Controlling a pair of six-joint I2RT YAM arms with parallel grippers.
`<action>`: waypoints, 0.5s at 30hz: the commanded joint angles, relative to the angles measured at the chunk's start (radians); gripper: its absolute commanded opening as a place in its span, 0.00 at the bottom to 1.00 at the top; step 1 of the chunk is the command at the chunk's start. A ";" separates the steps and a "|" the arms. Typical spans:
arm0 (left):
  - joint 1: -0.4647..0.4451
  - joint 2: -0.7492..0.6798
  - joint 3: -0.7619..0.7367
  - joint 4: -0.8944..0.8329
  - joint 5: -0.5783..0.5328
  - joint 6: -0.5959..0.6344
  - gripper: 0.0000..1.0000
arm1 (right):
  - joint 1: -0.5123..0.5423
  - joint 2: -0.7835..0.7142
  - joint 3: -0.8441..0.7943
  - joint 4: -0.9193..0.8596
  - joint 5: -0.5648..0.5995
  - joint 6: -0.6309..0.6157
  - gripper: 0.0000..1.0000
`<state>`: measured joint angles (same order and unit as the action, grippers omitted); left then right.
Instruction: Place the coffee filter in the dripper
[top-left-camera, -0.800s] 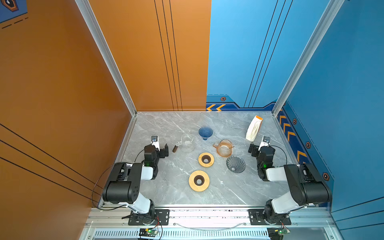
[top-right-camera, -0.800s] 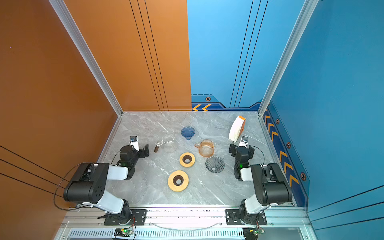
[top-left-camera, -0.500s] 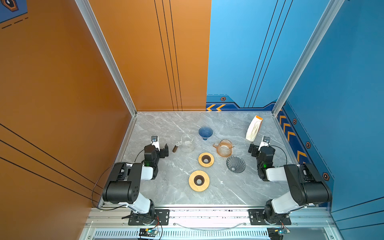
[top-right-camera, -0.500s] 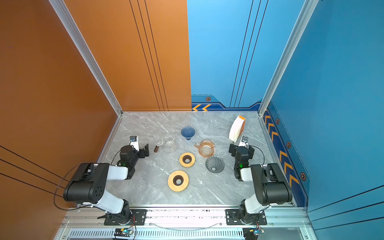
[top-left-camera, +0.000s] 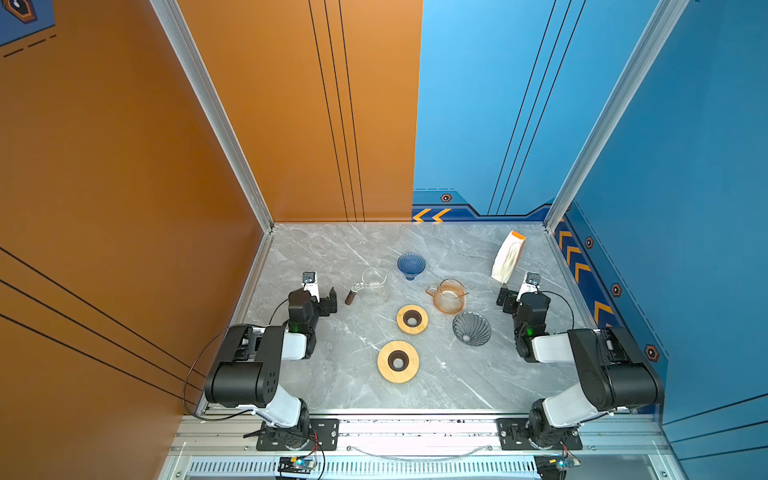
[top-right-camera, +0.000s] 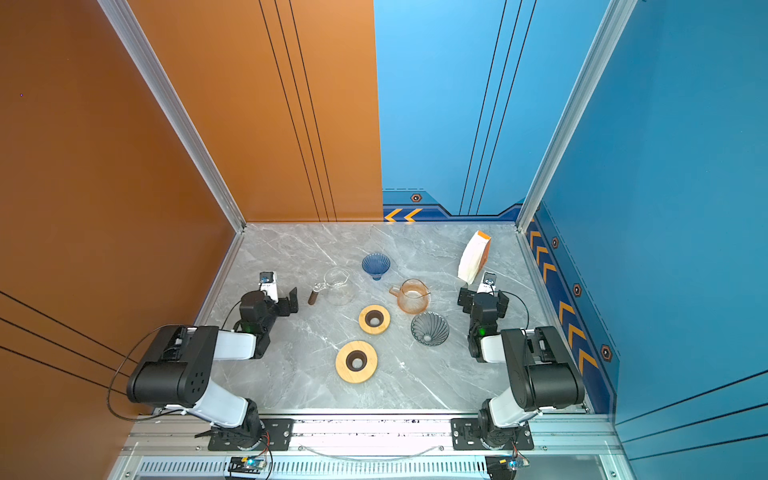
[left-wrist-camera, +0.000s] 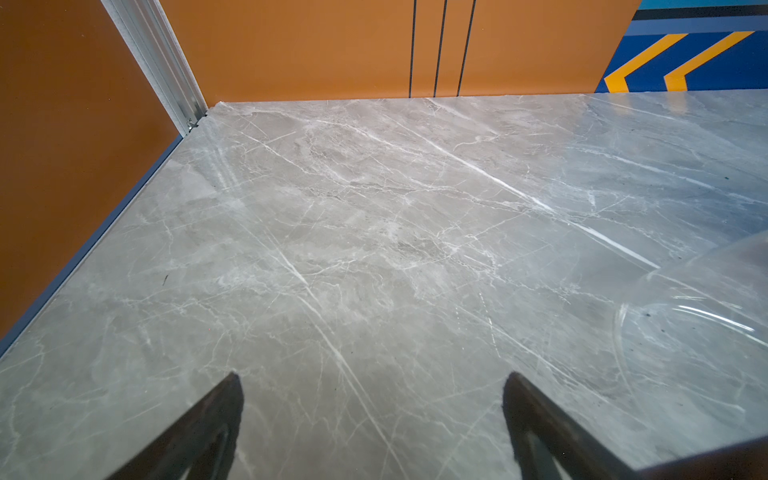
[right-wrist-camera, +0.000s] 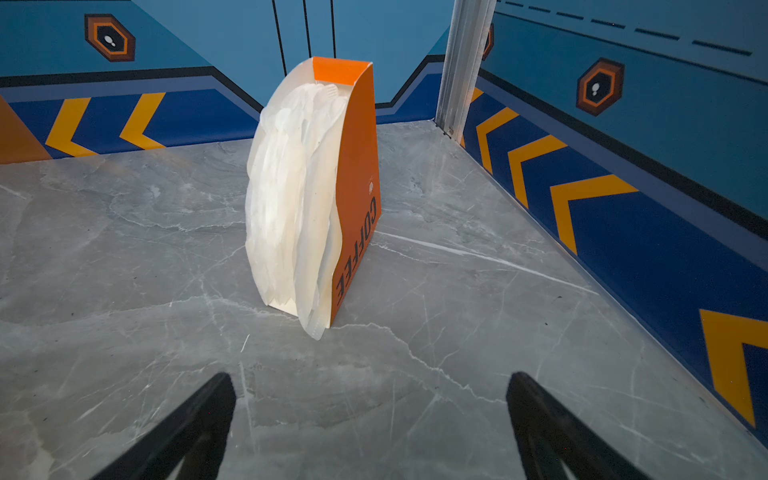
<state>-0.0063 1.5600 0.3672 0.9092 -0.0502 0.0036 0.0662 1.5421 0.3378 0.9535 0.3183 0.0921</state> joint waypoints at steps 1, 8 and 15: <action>0.009 0.005 0.015 0.010 0.019 0.004 0.98 | 0.004 0.007 0.013 0.002 0.016 -0.009 1.00; 0.011 0.004 0.016 0.010 0.023 0.002 0.98 | 0.004 0.007 0.014 0.000 0.014 -0.011 1.00; 0.002 -0.001 0.011 0.011 0.010 0.011 0.98 | 0.003 0.006 0.012 0.005 0.013 -0.010 1.00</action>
<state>-0.0048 1.5600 0.3672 0.9092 -0.0475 0.0040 0.0662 1.5421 0.3378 0.9535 0.3183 0.0925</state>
